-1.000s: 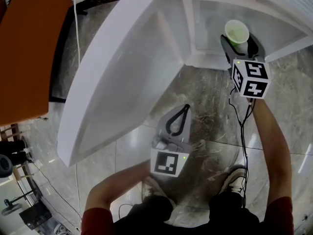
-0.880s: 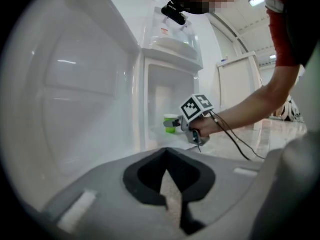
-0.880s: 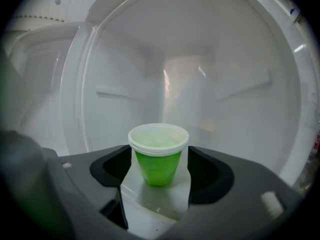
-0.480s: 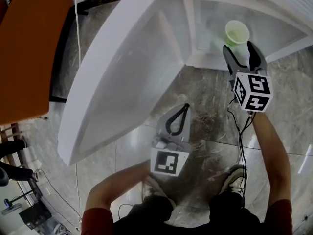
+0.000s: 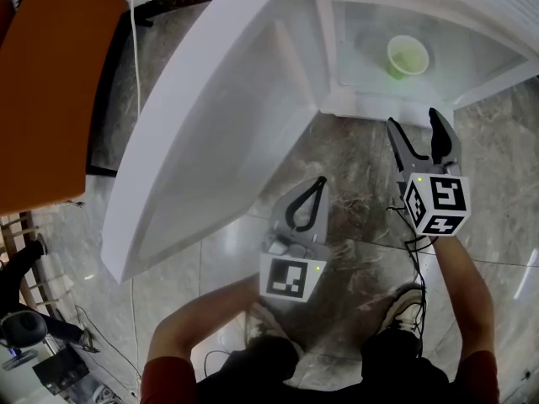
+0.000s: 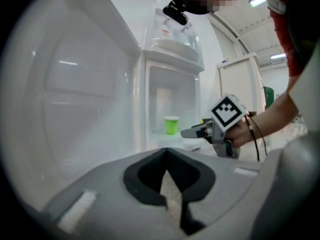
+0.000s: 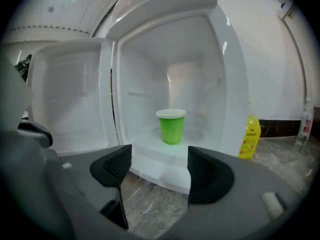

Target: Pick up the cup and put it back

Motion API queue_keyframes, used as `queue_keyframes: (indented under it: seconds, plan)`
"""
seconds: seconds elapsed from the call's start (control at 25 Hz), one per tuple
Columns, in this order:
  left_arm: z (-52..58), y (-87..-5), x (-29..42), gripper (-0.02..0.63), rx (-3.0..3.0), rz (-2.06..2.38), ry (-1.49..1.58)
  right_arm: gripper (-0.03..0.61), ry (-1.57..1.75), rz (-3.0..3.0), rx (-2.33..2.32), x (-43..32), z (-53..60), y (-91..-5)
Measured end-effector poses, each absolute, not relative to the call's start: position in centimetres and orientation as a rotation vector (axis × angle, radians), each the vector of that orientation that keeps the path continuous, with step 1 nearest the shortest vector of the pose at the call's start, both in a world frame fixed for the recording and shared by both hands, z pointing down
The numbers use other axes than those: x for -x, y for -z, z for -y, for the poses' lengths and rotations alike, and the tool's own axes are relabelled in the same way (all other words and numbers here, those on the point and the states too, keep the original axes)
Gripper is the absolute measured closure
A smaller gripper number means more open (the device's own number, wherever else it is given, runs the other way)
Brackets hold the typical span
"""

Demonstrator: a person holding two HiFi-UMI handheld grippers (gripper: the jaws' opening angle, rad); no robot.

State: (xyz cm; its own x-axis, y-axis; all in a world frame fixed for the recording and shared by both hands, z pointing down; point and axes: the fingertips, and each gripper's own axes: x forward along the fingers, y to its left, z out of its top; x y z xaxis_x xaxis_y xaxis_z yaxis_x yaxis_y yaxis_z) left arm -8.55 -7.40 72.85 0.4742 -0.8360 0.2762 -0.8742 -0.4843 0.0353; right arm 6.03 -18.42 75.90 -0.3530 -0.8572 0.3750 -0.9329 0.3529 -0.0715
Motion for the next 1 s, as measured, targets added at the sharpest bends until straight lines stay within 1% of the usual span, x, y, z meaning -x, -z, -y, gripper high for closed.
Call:
queue_keyframes:
  seconds: [0.24, 0.52, 1.0]
  plan:
    - [7.5, -72.5, 8.6, 0.614, -2.544, 1.499, -0.328, 0.242, -0.345, 2.328, -1.652, -7.1, 13.5, -74.8]
    - [7.1, -72.1, 8.0, 0.614, -2.573, 1.482, -0.325, 0.244, -0.240, 2.336, -1.579, -6.7, 7.5, -74.4]
    - [6.8, -71.6, 8.1, 0.614, -2.584, 1.485, -0.325, 0.244, -0.250, 2.342, -1.581, -6.8, 5.8, -74.3]
